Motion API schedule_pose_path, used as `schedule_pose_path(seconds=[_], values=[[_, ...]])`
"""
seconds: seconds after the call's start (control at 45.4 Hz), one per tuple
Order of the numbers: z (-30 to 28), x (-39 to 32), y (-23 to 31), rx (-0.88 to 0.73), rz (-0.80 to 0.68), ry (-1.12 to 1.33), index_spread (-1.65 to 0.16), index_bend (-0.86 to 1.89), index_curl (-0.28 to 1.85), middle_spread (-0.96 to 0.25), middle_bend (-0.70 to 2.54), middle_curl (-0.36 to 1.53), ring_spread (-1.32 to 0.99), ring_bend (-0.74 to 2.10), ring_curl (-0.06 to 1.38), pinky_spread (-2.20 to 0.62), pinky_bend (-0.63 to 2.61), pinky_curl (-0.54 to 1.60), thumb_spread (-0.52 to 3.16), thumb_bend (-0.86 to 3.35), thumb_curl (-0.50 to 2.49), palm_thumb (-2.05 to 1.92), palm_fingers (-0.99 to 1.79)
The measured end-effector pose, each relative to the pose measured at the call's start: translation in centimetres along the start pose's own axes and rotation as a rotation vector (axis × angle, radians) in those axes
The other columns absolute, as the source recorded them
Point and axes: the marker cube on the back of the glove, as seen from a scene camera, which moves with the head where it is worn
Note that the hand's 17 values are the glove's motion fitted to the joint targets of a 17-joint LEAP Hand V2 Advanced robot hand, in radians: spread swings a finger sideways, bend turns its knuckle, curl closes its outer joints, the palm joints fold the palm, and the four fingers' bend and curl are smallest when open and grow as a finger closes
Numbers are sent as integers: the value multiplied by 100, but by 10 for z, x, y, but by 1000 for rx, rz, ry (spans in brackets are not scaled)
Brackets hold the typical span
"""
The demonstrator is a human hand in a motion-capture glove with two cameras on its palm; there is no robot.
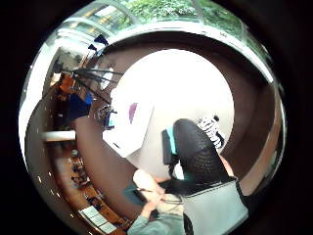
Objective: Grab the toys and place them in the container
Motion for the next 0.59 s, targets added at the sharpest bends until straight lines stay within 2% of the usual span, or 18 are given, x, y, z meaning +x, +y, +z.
schedule_pose_path(seconds=[0.154,0.264,0.374,0.529,0.595], values=[[106,37,16,-132,11,-1,-5,1,6,10,22,41,-2,96,41,0,129,39,132,0,40,6,-10],[188,66,38,-324,137,107,-4,2,6,11,24,42,-3,100,42,-2,133,39,129,-4,38,2,-10],[242,71,48,-480,282,170,-3,3,6,12,24,43,-4,104,43,-3,135,39,122,-8,35,-8,-12],[278,72,55,-448,358,18,-1,8,8,12,28,44,-7,110,43,-8,134,39,118,-5,33,-5,0],[281,74,52,-413,339,22,-2,13,9,8,44,49,-12,115,43,-14,131,36,124,2,34,5,27]])
